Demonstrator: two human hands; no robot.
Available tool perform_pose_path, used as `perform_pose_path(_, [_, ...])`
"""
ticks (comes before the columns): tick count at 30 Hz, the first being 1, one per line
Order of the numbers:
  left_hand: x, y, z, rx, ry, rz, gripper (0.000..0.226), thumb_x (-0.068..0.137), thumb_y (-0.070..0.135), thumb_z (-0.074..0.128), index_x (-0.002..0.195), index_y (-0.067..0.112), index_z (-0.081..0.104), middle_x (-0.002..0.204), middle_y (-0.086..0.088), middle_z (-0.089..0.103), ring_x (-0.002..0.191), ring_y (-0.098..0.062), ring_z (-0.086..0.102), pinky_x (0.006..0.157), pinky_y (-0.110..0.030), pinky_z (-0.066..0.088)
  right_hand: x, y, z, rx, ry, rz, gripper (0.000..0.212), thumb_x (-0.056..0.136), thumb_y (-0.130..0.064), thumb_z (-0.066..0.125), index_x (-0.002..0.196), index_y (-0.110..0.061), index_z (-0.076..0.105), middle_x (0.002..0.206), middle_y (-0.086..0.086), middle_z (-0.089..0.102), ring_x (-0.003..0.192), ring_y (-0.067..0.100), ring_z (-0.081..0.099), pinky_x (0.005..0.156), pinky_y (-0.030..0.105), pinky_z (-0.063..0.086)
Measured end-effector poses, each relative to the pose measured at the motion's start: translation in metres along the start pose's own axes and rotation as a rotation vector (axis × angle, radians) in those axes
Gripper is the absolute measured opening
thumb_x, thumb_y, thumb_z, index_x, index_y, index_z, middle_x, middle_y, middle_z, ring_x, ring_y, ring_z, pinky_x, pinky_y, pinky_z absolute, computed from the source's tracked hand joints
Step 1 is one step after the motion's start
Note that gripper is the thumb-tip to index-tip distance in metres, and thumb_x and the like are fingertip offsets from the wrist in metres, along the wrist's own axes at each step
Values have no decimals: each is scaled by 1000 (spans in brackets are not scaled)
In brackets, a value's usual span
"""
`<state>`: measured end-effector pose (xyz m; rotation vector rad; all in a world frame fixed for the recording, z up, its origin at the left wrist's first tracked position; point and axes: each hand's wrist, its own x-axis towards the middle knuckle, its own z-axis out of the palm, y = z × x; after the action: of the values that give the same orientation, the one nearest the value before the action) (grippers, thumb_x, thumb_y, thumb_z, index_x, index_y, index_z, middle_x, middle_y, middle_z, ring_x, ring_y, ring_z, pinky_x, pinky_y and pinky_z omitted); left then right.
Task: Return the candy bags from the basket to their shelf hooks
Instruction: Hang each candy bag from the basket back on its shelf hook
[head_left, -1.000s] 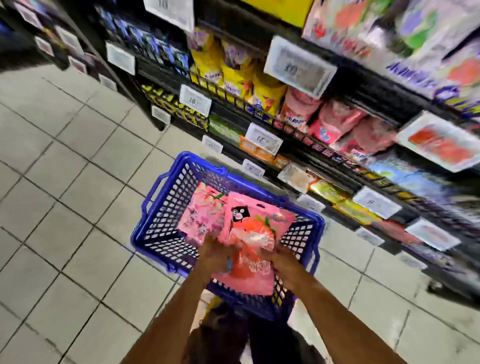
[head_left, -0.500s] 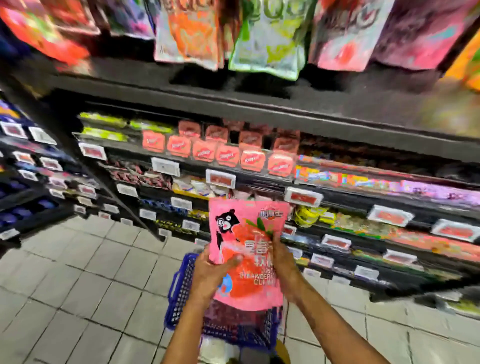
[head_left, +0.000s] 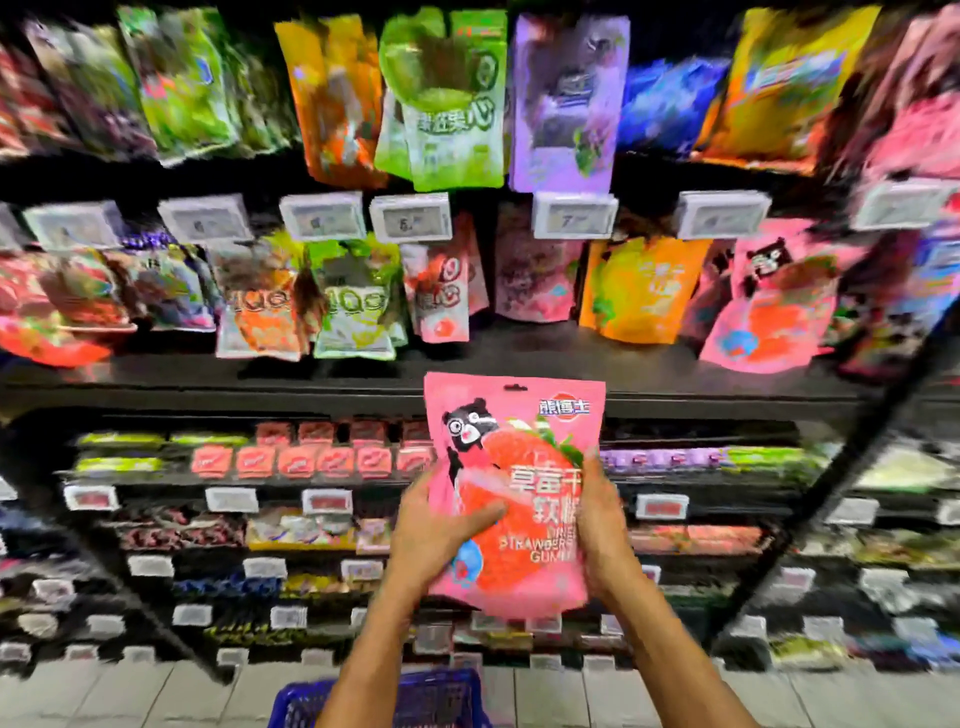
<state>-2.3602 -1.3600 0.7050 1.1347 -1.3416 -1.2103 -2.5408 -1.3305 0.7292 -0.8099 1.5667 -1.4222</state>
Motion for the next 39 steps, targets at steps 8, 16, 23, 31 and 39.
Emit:
perform_pose_path(8, [-11, 42, 137, -79, -43, 96, 72, 42, 45, 93, 105, 21, 68, 101, -3, 76, 94, -22, 72, 84, -44, 58, 16, -43, -136, 49, 77, -237, 43, 102, -37, 42, 81, -15, 72, 80, 4, 75, 76, 15, 65, 71, 32, 54])
perform_pose_path(16, [-25, 67, 242, -113, -82, 162, 76, 43, 42, 92, 109, 17, 65, 101, -1, 76, 93, -18, 72, 81, -31, 58, 30, -74, -238, 165, 99, -387, 27, 102, -18, 41, 85, -16, 62, 80, 2, 69, 70, 14, 63, 63, 32, 48])
perform_pose_path(23, [-20, 72, 283, -123, -126, 178, 66, 47, 38, 94, 104, 24, 66, 98, 8, 76, 87, -10, 73, 69, -17, 55, 47, -88, -274, 248, 112, -413, 13, 81, -26, 49, 80, -22, 61, 79, 7, 62, 71, 20, 56, 60, 32, 45])
perform_pose_path(31, [20, 82, 314, -117, -180, 217, 61, 51, 33, 94, 105, 25, 67, 100, 10, 76, 89, -9, 73, 71, -17, 55, 88, -110, -281, 246, 241, -490, 47, 65, -47, 83, 98, -17, 67, 90, 1, 76, 79, 14, 73, 62, 26, 56])
perform_pose_path(39, [73, 88, 347, -93, -253, 250, 68, 48, 41, 93, 108, 23, 66, 100, 6, 76, 92, -12, 73, 82, -32, 59, 145, -133, -283, 312, 470, -425, 55, 50, -49, 92, 92, -20, 69, 85, -1, 77, 78, 18, 75, 73, 45, 62])
